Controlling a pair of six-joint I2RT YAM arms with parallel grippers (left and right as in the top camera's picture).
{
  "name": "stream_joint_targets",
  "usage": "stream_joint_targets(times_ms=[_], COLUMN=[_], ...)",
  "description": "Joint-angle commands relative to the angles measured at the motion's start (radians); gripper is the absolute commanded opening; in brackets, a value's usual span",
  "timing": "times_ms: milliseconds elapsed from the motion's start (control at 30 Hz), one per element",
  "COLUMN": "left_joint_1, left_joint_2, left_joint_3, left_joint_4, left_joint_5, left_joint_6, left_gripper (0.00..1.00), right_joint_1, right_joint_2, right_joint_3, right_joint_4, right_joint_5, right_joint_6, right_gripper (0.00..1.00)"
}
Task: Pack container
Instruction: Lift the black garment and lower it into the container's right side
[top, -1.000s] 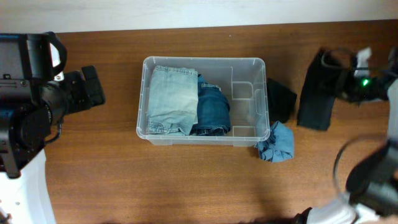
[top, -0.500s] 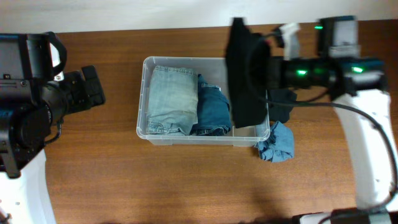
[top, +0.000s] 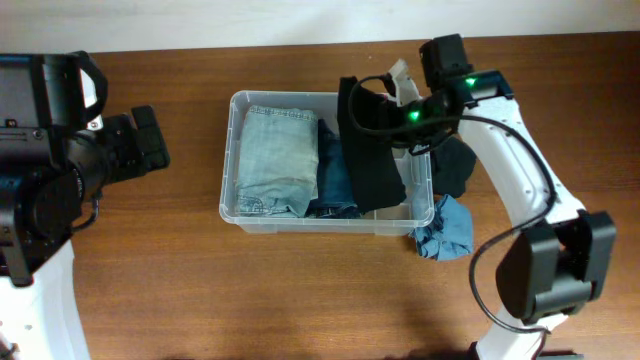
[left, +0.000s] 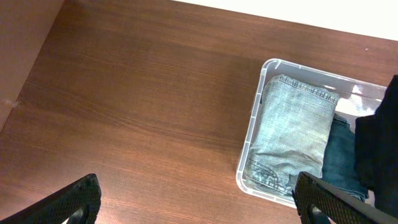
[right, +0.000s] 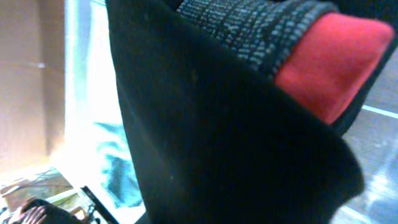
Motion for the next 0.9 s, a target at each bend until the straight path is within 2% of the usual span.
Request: stream_joint_targets(times_ms=[0,167,567,867], left_joint_1=[0.003,0.003,0.003,0.003], left_joint_2=[0.0,0.0,0.0,0.0], left_joint_3=[0.008,0.008,0.008,0.008], left_joint_4=[0.0,0.0,0.0,0.0], left_joint_5=[-0.011,-0.011,-0.011,-0.011], left_joint_6=[-0.009,-0.009,-0.009,-0.009], left_gripper=[0.99,1.0,0.99,0.99], right_joint_1=[0.001,0.001,0.009,0.009], right_joint_2=[-0.011,-0.009,-0.008,-0.009], right_joint_3=[-0.001,-0.001,-0.001,0.0], right_joint_4=[0.012,0.004,-0.033,-0.027], right_joint_5=[0.024,0.113,0.101,-0.109], right_joint_6=[-0.013,-0.078,-0.119,-0.15], right_gripper=[0.16,0.16,0.16,0.16])
